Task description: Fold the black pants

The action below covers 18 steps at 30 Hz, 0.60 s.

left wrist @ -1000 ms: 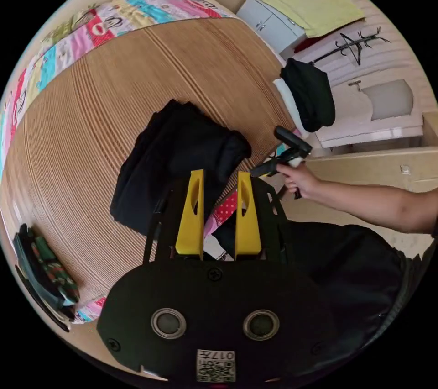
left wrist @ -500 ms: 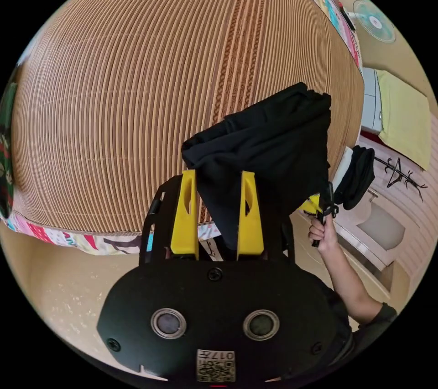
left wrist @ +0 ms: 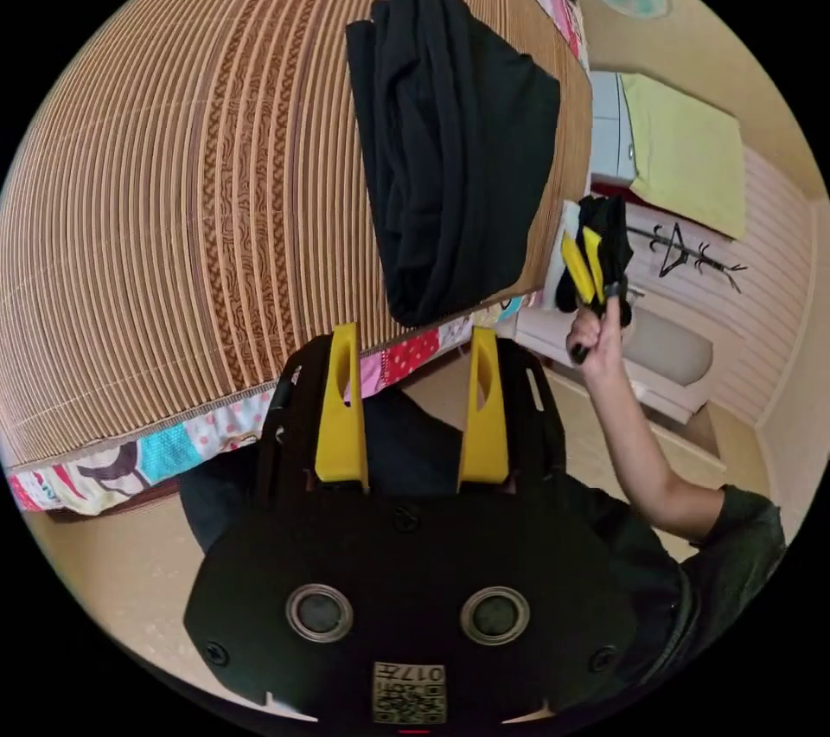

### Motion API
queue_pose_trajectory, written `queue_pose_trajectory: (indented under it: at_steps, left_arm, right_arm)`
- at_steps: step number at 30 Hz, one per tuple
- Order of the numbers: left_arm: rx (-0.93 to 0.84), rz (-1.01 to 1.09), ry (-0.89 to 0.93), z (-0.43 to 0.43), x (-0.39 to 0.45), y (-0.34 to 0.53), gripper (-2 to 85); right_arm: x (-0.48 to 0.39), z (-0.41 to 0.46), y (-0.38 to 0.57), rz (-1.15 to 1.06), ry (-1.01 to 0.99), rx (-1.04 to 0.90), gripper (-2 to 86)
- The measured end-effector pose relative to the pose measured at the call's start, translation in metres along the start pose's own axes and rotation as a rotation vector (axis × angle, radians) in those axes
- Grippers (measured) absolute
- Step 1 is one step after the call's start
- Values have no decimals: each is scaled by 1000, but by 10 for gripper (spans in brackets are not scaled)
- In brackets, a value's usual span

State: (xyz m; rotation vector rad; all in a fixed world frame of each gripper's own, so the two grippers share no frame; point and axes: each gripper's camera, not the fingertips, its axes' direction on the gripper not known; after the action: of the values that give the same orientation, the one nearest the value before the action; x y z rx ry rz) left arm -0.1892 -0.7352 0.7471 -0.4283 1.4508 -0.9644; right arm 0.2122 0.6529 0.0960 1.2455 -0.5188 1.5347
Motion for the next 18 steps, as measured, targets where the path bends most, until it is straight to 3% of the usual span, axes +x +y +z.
queue_pose_trajectory:
  at_steps: [5,9,13,18]
  left_arm:
    - [-135,-106,149,41,-30,-49,176]
    - [-210,-176,238,61,-42,-64,95]
    - [-310,-121,421,64,-24,-63,53]
    - [-372,-34,421,49,21,-32,52]
  right_arm:
    - [68,-4,79,210,-122,42,103]
    - [109,14,119,334,-243,32,145]
    - [122,40,119,306,-320,6,188]
    - [125,100,69,166,-537,-98,228]
